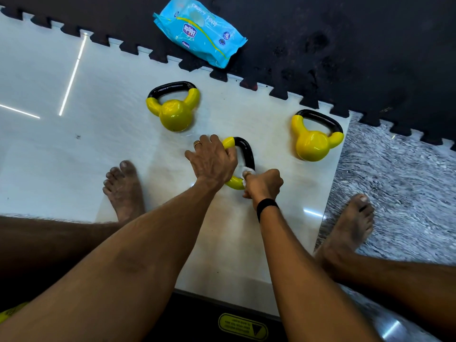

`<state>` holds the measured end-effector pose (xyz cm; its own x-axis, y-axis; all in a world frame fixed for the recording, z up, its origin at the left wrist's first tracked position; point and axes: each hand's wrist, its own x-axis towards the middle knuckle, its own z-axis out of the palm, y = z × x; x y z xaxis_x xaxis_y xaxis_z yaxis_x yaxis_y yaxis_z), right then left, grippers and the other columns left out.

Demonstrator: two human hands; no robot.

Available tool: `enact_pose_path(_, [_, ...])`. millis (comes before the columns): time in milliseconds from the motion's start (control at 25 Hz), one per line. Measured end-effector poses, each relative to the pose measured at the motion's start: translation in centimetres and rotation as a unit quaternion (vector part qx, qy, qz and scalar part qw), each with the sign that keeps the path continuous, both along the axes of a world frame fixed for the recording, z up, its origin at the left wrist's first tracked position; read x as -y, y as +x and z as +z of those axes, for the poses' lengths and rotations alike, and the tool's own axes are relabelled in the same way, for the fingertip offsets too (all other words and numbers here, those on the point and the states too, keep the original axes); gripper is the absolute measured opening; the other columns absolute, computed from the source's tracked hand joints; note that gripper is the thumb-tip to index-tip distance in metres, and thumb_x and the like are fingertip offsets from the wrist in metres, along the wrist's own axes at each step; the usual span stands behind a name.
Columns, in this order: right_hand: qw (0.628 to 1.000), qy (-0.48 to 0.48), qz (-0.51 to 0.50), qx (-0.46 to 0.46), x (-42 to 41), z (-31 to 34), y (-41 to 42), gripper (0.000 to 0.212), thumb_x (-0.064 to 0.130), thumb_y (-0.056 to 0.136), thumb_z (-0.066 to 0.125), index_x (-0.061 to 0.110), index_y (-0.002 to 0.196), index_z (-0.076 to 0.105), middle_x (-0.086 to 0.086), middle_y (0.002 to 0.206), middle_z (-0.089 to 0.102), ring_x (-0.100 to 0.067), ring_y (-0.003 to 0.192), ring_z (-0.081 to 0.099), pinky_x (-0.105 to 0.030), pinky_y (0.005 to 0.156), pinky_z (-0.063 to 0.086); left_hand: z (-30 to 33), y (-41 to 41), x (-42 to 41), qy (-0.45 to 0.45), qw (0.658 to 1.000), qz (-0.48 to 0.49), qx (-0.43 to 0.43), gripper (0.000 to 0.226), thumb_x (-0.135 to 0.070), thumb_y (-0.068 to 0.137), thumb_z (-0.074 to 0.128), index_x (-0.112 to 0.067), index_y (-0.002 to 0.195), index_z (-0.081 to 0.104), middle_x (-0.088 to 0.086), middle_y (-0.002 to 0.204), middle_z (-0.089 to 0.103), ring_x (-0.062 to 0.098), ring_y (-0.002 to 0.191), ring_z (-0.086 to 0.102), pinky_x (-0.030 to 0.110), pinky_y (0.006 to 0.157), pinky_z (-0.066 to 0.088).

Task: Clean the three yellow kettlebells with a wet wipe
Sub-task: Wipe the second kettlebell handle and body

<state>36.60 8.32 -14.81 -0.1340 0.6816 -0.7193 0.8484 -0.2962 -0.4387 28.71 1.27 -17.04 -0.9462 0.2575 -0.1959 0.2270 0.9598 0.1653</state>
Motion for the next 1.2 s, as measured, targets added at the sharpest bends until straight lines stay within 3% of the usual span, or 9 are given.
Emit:
enact_pose_path(120, [0.98, -0.143, -0.135, -0.037, 0.0, -0.4, 0.4, 0.021, 0.011, 0.077, 0.078, -0.003, 0.076, 0.063, -0.015, 0.06, 0.06, -0.015, 0.031, 0.05, -0.027, 0.037, 0.051, 0.1, -0.1, 0.1, -0.008, 1.0, -0.007, -0.011, 0.037, -0.04, 0.08, 0.043, -0.007, 0.09, 0.057, 0.014, 0.091, 0.058, 0.034, 0.081, 0.057, 0.041, 0.072, 0.037])
enact_pose_path(280, [0.946, -0.253, -0.193, -0.065, -0.4, -0.7, 0.7, 0.021, 0.007, 0.083, 0.072, 0.004, 0.07, 0.056, -0.01, 0.056, 0.052, -0.008, 0.025, 0.046, -0.018, 0.031, 0.044, 0.0, -0.1, 0.3, -0.008, 0.999, -0.033, -0.025, 0.034, -0.038, 0.078, 0.041, -0.008, 0.083, 0.056, 0.013, 0.084, 0.057, 0.033, 0.073, 0.056, 0.04, 0.067, 0.036])
enact_pose_path(440, [0.991, -0.108, -0.072, -0.038, -1.1, -1.5, 0.2, 0.027, 0.01, 0.065, 0.084, -0.003, 0.069, 0.06, -0.018, 0.064, 0.064, -0.019, 0.036, 0.056, -0.031, 0.042, 0.055, -0.2, -0.1, 0.4, 0.004, 0.999, -0.035, -0.034, 0.034, -0.037, 0.077, 0.039, -0.008, 0.083, 0.055, 0.012, 0.084, 0.057, 0.033, 0.072, 0.056, 0.039, 0.067, 0.036])
enact_pose_path(520, [0.999, -0.022, 0.037, -0.009, -1.6, -1.4, -0.3, 0.04, 0.023, 0.054, 0.088, -0.002, 0.071, 0.062, -0.018, 0.078, 0.07, -0.029, 0.057, 0.068, -0.043, 0.057, 0.06, -0.4, -0.1, 0.4, 0.014, 0.999, -0.033, -0.033, 0.035, -0.037, 0.077, 0.038, -0.008, 0.084, 0.056, 0.013, 0.085, 0.058, 0.033, 0.074, 0.057, 0.039, 0.067, 0.036])
enact_pose_path(560, [0.996, 0.011, 0.086, 0.001, -2.0, -1.2, -0.6, 0.044, 0.027, 0.053, 0.088, -0.002, 0.075, 0.063, -0.016, 0.083, 0.069, -0.03, 0.068, 0.07, -0.041, 0.063, 0.06, -0.4, -0.1, 0.4, 0.02, 0.999, -0.03, -0.033, 0.037, -0.037, 0.076, 0.036, -0.007, 0.084, 0.056, 0.013, 0.085, 0.058, 0.033, 0.073, 0.057, 0.039, 0.067, 0.037])
enact_pose_path(680, [0.967, 0.09, 0.237, -0.005, -3.7, -1.1, -2.6, 0.038, 0.029, 0.062, 0.084, 0.0, 0.078, 0.066, -0.018, 0.085, 0.067, -0.03, 0.076, 0.068, -0.026, 0.058, 0.046, -0.4, -0.3, 0.6, 0.028, 0.998, -0.037, -0.039, 0.043, -0.04, 0.075, 0.029, -0.007, 0.084, 0.056, 0.013, 0.085, 0.058, 0.033, 0.074, 0.057, 0.039, 0.068, 0.037])
enact_pose_path(840, [0.912, 0.145, 0.378, -0.064, -5.2, -1.5, -6.0, 0.023, 0.022, 0.066, 0.078, 0.004, 0.073, 0.064, -0.013, 0.075, 0.061, -0.019, 0.062, 0.057, -0.017, 0.048, 0.036, -0.6, -0.5, 0.9, 0.031, 0.998, -0.048, -0.024, 0.039, -0.04, 0.079, 0.035, -0.008, 0.086, 0.055, 0.013, 0.087, 0.058, 0.033, 0.077, 0.056, 0.04, 0.071, 0.036])
enact_pose_path(1000, [0.856, 0.177, 0.464, -0.143, -5.1, -2.4, -7.3, 0.025, 0.009, 0.074, 0.072, 0.004, 0.098, 0.072, -0.016, 0.102, 0.064, -0.028, 0.097, 0.061, -0.028, 0.078, 0.047, -1.0, -0.6, 1.3, 0.036, 0.998, -0.045, -0.024, 0.033, -0.039, 0.082, 0.043, -0.008, 0.085, 0.055, 0.013, 0.085, 0.058, 0.032, 0.074, 0.055, 0.04, 0.071, 0.036])
enact_pose_path(1200, [0.853, 0.156, 0.449, -0.215, -5.4, -2.9, -6.1, 0.027, 0.005, 0.077, 0.071, 0.004, 0.103, 0.073, -0.016, 0.104, 0.067, -0.03, 0.101, 0.062, -0.034, 0.088, 0.051, -1.2, -0.7, 1.6, 0.036, 0.996, -0.07, -0.039, 0.035, -0.041, 0.08, 0.047, -0.007, 0.08, 0.056, 0.013, 0.079, 0.058, 0.033, 0.07, 0.056, 0.04, 0.069, 0.039])
